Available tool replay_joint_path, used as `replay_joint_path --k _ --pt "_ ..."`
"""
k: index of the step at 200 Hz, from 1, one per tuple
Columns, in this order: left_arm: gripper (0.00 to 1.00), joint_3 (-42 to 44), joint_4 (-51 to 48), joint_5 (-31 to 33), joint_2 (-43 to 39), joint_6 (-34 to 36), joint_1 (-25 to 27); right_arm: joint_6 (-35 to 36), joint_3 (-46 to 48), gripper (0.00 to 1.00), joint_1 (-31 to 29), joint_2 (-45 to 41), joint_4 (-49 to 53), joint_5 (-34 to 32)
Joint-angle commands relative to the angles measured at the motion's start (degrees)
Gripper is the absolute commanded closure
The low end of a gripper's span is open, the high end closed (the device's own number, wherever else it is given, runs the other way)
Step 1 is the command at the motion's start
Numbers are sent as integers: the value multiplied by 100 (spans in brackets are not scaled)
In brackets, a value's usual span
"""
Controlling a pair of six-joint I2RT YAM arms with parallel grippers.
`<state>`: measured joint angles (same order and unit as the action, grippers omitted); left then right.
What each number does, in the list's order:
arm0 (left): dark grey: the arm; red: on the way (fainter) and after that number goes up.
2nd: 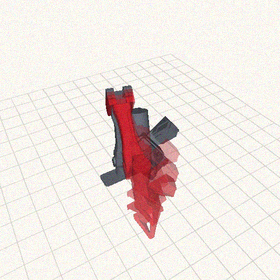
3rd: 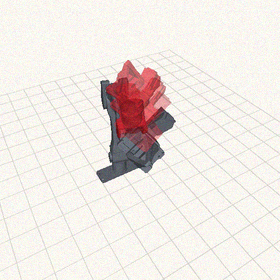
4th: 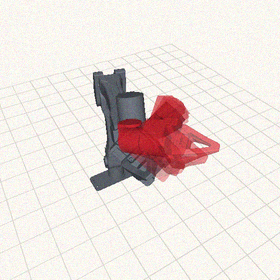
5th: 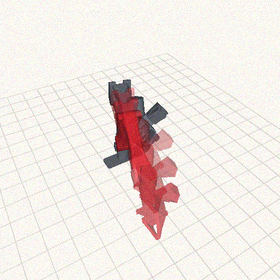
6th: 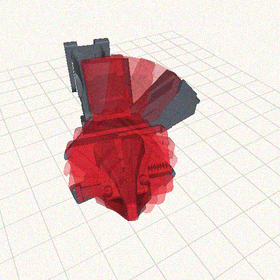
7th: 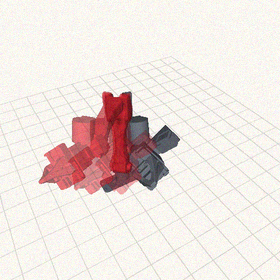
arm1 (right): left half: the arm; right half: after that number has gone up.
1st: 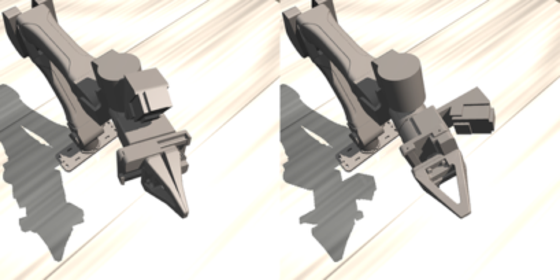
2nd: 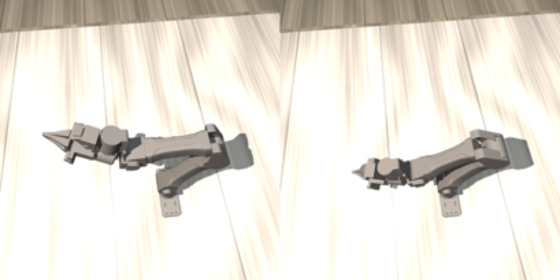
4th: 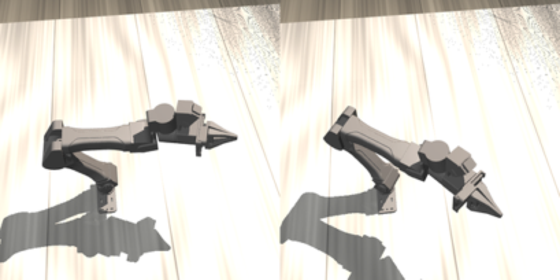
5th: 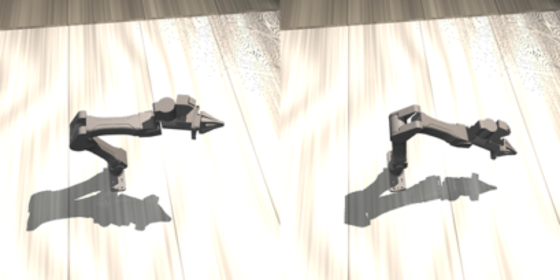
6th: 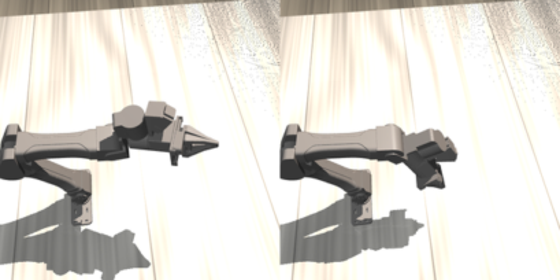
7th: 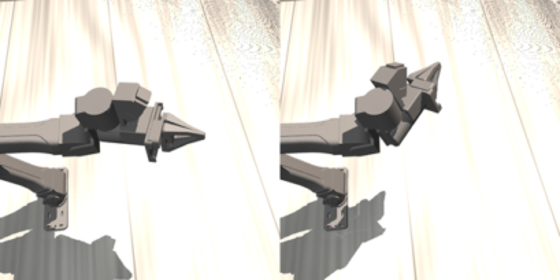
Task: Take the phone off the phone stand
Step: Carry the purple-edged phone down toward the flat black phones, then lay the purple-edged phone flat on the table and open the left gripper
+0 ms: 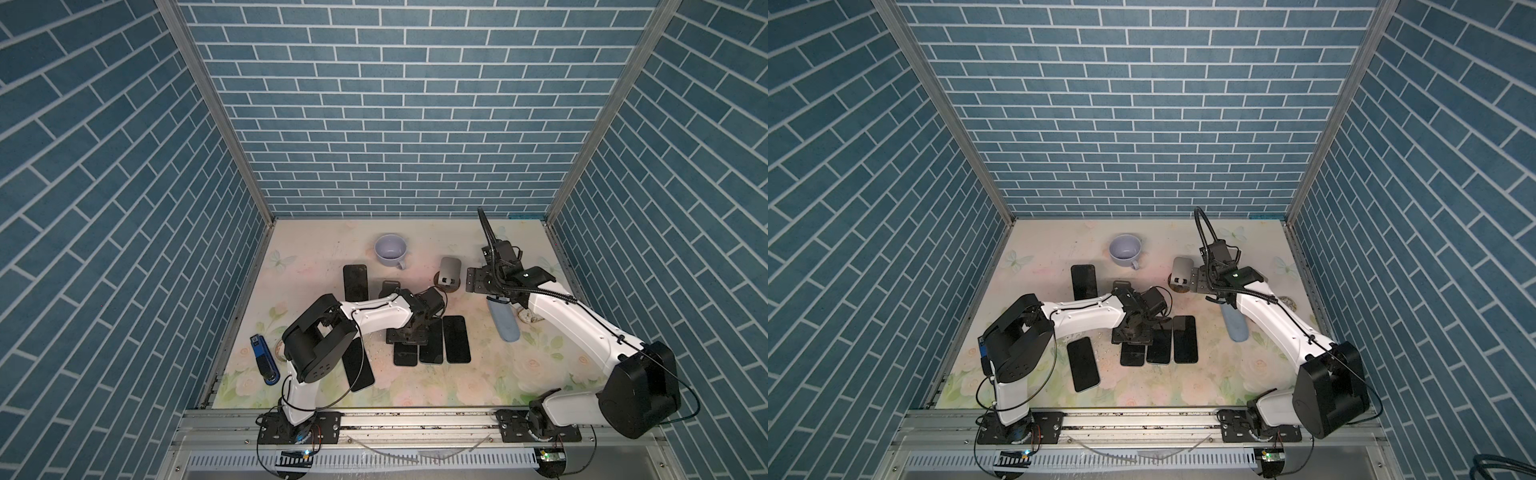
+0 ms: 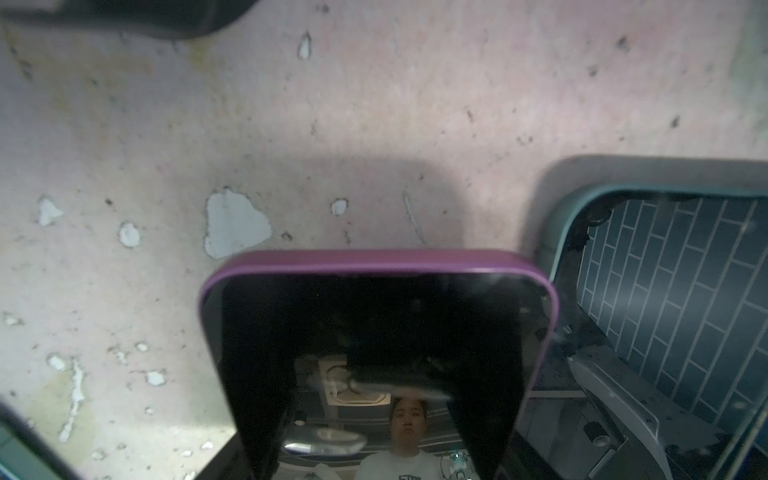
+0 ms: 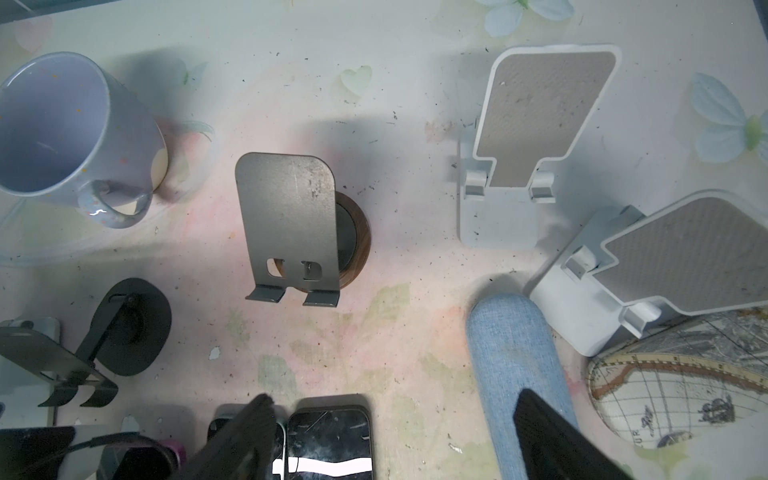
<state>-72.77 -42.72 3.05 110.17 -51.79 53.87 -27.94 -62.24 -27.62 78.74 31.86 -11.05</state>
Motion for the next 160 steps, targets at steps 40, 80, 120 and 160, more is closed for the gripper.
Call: replay_joint_path --k 40,80,120,160 --pt "26 26 -168 100 294 5 10 219 214 9 47 -128 -61 -7" --pt "23 -85 -474 165 370 -15 10 203 280 9 68 -157 -127 8" --pt "20 -241 -752 283 487 -98 10 193 331 9 94 -166 -195 56" --pt "18 -281 -799 298 549 -112 10 210 369 9 142 -192 -242 89"
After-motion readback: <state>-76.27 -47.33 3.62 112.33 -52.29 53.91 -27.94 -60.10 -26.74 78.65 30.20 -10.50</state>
